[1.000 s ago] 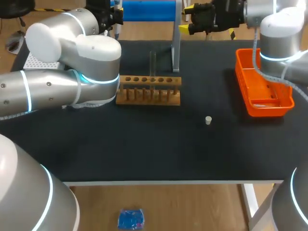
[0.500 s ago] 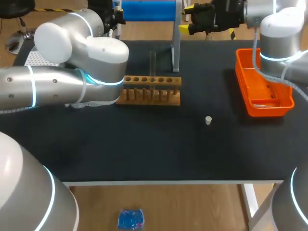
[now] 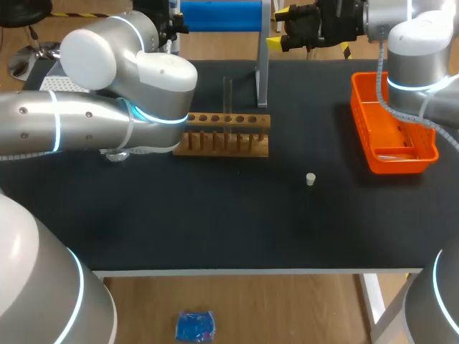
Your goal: Invert the test tube, pick up the pipette, mount the tip to pipette, aspirate from beaker and dispense into the tube, eject the tip, return the pipette, and cap with the stopper.
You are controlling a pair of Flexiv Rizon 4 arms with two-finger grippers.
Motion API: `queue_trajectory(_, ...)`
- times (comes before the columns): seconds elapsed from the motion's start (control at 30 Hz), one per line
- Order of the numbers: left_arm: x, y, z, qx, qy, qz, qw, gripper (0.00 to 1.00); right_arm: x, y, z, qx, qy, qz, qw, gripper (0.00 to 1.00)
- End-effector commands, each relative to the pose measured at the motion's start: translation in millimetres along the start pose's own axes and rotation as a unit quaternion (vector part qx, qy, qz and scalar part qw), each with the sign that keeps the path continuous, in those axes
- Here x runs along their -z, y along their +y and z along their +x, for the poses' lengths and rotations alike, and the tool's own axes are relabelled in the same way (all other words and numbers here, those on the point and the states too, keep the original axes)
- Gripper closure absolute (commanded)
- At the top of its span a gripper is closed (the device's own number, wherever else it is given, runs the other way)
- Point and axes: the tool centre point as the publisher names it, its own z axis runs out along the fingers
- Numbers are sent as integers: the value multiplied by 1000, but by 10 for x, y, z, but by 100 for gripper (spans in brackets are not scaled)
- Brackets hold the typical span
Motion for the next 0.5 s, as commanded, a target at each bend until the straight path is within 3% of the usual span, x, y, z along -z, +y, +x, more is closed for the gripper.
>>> queue_trajectory(0.03,-47,-4,-18,2,-6,1,1000,100,4,5,0,0,0,1,1000,0)
queue_trajectory(0.5,-138,-23,-79,1,-18,-17,1000,100,4,5,0,0,0,1,1000,0)
